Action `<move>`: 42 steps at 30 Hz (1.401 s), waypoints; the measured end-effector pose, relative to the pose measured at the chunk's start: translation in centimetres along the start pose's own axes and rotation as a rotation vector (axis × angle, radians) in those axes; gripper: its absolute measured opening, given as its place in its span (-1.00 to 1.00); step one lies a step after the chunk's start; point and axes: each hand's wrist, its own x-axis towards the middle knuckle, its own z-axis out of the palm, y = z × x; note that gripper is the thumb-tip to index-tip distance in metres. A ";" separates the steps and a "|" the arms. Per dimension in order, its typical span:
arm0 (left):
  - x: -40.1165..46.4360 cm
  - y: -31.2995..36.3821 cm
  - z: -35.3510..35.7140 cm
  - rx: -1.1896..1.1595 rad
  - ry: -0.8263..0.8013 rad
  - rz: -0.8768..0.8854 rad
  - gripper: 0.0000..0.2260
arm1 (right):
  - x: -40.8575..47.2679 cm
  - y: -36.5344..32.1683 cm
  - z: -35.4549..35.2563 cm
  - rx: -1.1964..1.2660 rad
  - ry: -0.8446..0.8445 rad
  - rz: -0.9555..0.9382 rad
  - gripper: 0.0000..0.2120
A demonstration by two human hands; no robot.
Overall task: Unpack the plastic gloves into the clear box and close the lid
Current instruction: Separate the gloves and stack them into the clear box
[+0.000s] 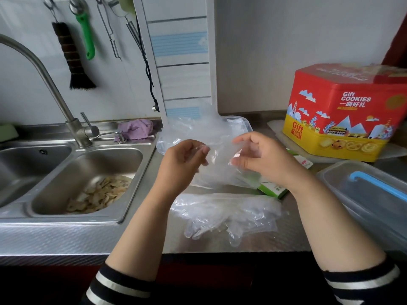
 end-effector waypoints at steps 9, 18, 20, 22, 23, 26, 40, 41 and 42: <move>5.4 2.1 -2.4 0.361 0.226 0.116 -0.89 | 5.6 -1.6 -0.4 -0.093 0.267 -0.036 -0.84; 13.8 -2.1 -2.0 0.678 0.024 0.035 -0.87 | 13.4 -0.1 -1.0 -0.604 0.207 0.101 -0.64; 14.1 -2.8 -1.9 0.719 -0.041 0.032 -0.87 | 13.7 0.3 -0.7 -0.703 0.150 0.120 -0.61; 14.2 -3.5 -2.0 0.730 -0.076 0.060 -0.91 | 13.8 0.3 -0.4 -0.791 0.096 0.113 -0.60; 14.2 -3.8 -2.1 0.730 -0.092 0.089 -0.93 | 13.8 0.3 -0.3 -0.842 0.077 0.104 -0.59; 14.2 -3.5 -2.8 0.835 -0.103 0.185 -0.86 | 13.6 -0.1 -0.2 -1.043 0.134 0.021 -0.59; 12.6 0.4 -4.3 1.106 -0.723 -0.180 -0.24 | 12.5 -3.9 1.1 -0.923 -0.414 0.308 -0.25; 13.0 -0.2 -3.8 1.110 -0.747 -0.223 -0.21 | 13.1 -3.3 1.5 -0.938 -0.424 0.320 -0.23; 13.2 -0.7 -3.3 1.109 -0.766 -0.256 -0.21 | 13.7 -2.8 1.8 -0.966 -0.436 0.330 -0.21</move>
